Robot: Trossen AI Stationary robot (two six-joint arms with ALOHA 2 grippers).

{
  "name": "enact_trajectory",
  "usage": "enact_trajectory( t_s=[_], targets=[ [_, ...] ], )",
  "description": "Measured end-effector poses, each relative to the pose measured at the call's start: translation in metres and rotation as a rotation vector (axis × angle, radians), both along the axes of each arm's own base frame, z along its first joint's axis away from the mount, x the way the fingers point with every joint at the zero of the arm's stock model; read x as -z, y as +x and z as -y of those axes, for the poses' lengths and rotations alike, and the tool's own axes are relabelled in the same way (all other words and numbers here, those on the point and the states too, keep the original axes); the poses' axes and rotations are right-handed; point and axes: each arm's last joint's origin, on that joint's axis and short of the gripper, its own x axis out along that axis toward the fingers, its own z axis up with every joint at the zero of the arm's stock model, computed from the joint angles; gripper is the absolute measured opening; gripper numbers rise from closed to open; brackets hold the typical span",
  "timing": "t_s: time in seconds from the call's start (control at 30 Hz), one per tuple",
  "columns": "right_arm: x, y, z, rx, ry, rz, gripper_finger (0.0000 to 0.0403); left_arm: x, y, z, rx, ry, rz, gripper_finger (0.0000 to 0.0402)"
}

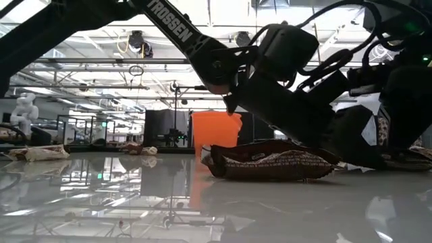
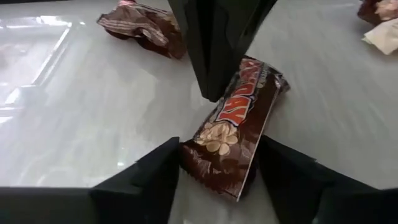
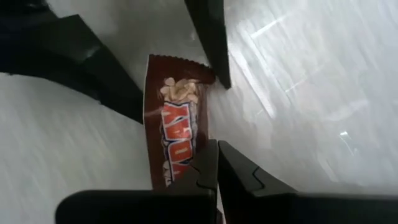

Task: Sort candy by brand, put in halloween buckets
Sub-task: Put the brown chocolate bar into the orange bucket

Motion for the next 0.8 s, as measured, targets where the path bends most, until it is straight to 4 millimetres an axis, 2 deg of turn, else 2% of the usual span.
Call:
enact_trajectory(
  t_s=[0.17, 0.33, 0.53, 0.67, 0.8],
  targets=[
    [-0.003, -0.001, 0.0, -0.006, 0.003, 0.011, 0.0, -0.004, -0.001, 0.004, 0.018, -0.008, -0.003, 0.0143],
    [-0.003, -0.001, 0.0, -0.009, 0.004, 0.011, 0.0, -0.019, -0.003, 0.006, 0.023, -0.008, -0.007, 0.0083],
    [-0.005, -0.002, 0.001, -0.022, 0.0, 0.016, 0.0, -0.046, -0.013, 0.006, 0.015, 0.006, -0.088, 0.0043],
    [-0.005, -0.003, 0.002, -0.028, -0.026, 0.016, 0.0, -0.077, -0.027, 0.0, 0.016, 0.074, -0.174, 0.0039],
    [-0.006, -0.002, 0.003, -0.034, -0.067, 0.035, 0.0, -0.119, -0.051, -0.01, -0.068, 0.222, -0.278, 0.0038]
  ],
)
